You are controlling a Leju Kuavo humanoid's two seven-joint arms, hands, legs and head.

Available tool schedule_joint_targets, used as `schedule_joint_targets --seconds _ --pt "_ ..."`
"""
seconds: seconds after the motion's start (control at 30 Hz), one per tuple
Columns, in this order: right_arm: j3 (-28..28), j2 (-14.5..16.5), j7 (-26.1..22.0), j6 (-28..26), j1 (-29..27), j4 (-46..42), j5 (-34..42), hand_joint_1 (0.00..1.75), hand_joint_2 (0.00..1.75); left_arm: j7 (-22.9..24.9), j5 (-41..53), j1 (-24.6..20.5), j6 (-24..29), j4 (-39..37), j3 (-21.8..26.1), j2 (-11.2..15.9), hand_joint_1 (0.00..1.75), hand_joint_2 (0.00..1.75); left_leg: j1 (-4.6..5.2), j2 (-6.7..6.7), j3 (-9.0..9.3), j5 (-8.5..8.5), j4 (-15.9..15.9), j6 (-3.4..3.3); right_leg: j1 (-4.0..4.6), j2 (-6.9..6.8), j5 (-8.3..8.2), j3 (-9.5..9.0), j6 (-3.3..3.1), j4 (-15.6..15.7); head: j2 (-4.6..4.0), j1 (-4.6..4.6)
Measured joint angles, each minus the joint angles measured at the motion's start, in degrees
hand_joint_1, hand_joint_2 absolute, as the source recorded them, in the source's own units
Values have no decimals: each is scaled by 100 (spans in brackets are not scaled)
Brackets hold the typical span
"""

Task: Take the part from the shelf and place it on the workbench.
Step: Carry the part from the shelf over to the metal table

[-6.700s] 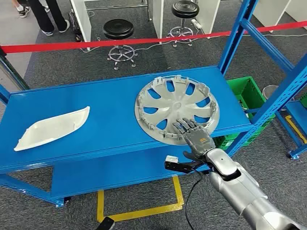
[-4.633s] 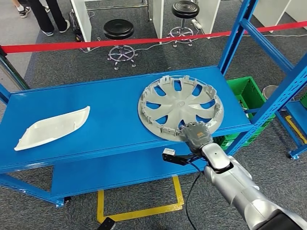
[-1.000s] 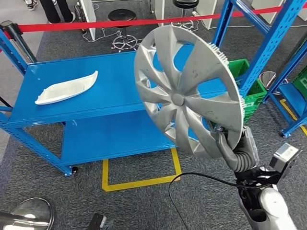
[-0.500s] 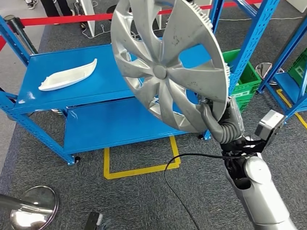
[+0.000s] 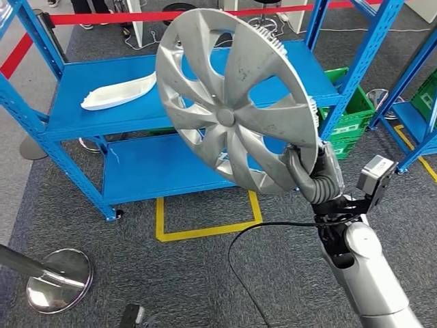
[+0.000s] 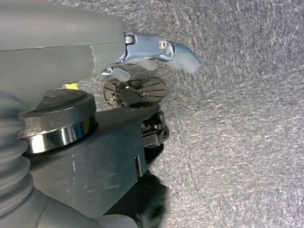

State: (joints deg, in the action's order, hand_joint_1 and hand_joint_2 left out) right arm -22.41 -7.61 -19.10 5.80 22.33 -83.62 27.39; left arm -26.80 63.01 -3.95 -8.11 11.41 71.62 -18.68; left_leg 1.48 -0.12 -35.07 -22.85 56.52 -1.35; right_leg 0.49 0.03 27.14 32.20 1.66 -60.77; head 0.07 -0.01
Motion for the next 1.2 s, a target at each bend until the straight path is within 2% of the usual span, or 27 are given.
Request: schedule_joint_targets --seconds 0.03,0.07,0.13,0.17,0.2,0.27,0.3,0.33,0.37,0.4,0.47,0.53,0.57,0.63,0.67,0.7,0.77,0.8,0.83,0.87,0.9,0.97,1.0,1.03,1.07,1.13,1.2 --pt "10 -1 -3 -5 6 -12 1 175 175 0 0 -5 0 0 1 -3 0 175 0 1 -24 45 1 21 19 0 31 -128 -16 212 0 7" --pt "15 -3 -5 -10 10 -20 1 175 175 0 0 -6 0 0 1 -5 0 175 -3 3 -46 89 -5 49 31 3 25 -156 -26 293 0 13" --pt "22 -7 -10 -15 15 -22 -1 175 175 -1 3 -3 1 0 1 -4 0 175 -10 2 -94 101 5 113 19 14 -67 -98 -74 334 -1 29" --pt "25 -8 -11 -15 12 -22 -3 175 175 -1 8 -3 3 0 1 -2 0 175 -16 -1 -141 -5 78 157 1 24 -119 -57 -110 357 -1 17" --pt "34 -10 -17 -6 2 -30 -8 175 175 -1 15 -3 10 0 1 1 0 175 -27 -3 -215 -206 252 204 -19 36 -178 -9 -139 380 -1 8" --pt "61 -17 -37 14 -41 -59 -17 175 175 -1 28 -5 29 0 1 6 0 175 -79 -3 -424 -726 886 292 -35 73 -289 123 -163 384 -1 -12" --pt "79 -23 -49 23 -75 -75 -22 175 175 -1 34 -5 38 0 1 9 0 175 -104 -2 -519 -898 1234 322 -42 101 -345 193 -158 382 -1 -12" --pt "94 -30 -58 24 -113 -87 -26 175 175 -1 40 -5 43 0 1 11 0 175 -124 -2 -556 -943 1472 343 -51 136 -400 263 -148 381 -1 -13" --pt "109 -37 -64 26 -150 -98 -34 175 175 -1 48 -5 48 0 1 14 0 175 -142 -3 -512 -873 1540 360 -63 180 -455 332 -131 378 -1 -13" --pt "125 -45 -68 27 -182 -108 -45 175 175 -1 56 -5 54 0 1 15 0 175 -160 -18 -370 -733 1408 372 -78 233 -507 396 -108 376 -1 -11" --pt "153 -58 -72 30 -217 -143 -71 175 175 0 77 -7 65 0 1 13 0 175 -206 -209 136 -508 729 391 -101 346 -596 511 -45 364 -1 -14" --pt "182 -66 -78 35 -223 -189 -93 175 175 0 92 -11 73 0 0 7 0 175 -241 -426 526 -513 118 346 -107 458 -697 614 28 349 -1 -13" --pt "199 -70 -82 37 -229 -207 -99 175 175 0 96 -11 75 0 -1 4 0 175 -236 -456 595 -538 -18 305 -111 516 -754 654 67 360 -1 -11" --pt "235 -94 -88 39 -267 -217 -104 175 175 0 102 -2 78 -1 0 2 0 175 -227 -333 573 -514 -64 211 -127 592 -835 711 141 389 -1 -9" --pt "249 -108 -87 39 -289 -219 -107 175 175 0 104 5 78 -1 1 0 0 175 -225 -264 564 -487 -70 166 -124 519 -784 755 170 333 -1 8" --pt "258 -120 -86 40 -303 -221 -110 175 175 0 105 11 79 -2 2 -1 0 175 -225 -190 556 -463 -79 125 -117 403 -650 844 191 142 -1 28" --pt "266 -127 -82 37 -314 -225 -120 175 175 0 106 19 79 -2 3 0 0 175 -203 -44 539 -437 -81 74 -105 140 -228 1125 216 -600 -1 67" --pt "273 -128 -81 30 -324 -226 -128 175 175 0 106 23 79 -2 3 3 0 175 -191 34 532 -431 -80 63 -107 84 -54 1264 223 -1002 -1 69" --pt "284 -129 -81 20 -343 -227 -138 175 175 0 106 26 79 -2 3 5 0 175 -184 110 529 -428 -79 59 -107 57 29 1334 226 -1260 -1 68" --pt "299 -132 -81 9 -365 -229 -150 175 175 0 106 26 78 -2 3 7 0 175 -180 184 529 -429 -78 58 -107 39 7 1294 225 -1292 -1 68" --pt "318 -135 -81 -5 -384 -235 -162 175 175 0 107 24 78 -2 3 6 0 175 -179 252 533 -432 -76 59 -106 12 -103 1143 219 -1096 -1 68" --pt "362 -144 -81 -29 -397 -263 -192 175 175 0 107 17 77 -2 3 3 0 175 -167 370 548 -449 -72 82 -75 -177 -377 649 200 -327 -1 71" --pt "381 -147 -84 -40 -393 -284 -210 175 175 1 107 16 76 -2 3 3 0 175 -150 416 545 -461 -60 101 -52 -283 -443 462 174 -4 -1 73" --pt "397 -151 -87 -49 -391 -303 -227 175 175 1 107 16 74 -2 3 2 0 175 -128 467 542 -470 -48 121 -27 -356 -458 362 148 185 -1 68" --pt "408 -155 -91 -57 -396 -318 -240 175 175 2 107 17 72 -2 3 2 0 175 -108 521 534 -477 -39 137 -3 -374 -428 347 122 239 -1 63" --pt "434 -167 -95 -76 -431 -339 -256 175 175 4 107 9 58 -2 3 1 0 175 -101 603 530 -514 -24 181 -15 -245 -437 396 49 247 -1 55" --pt "474 -179 -93 -99 -455 -357 -264 175 175 2 108 0 43 -2 2 0 0 175 -121 427 442 -702 183 240 -47 -120 -461 417 -30 261 -1 52"
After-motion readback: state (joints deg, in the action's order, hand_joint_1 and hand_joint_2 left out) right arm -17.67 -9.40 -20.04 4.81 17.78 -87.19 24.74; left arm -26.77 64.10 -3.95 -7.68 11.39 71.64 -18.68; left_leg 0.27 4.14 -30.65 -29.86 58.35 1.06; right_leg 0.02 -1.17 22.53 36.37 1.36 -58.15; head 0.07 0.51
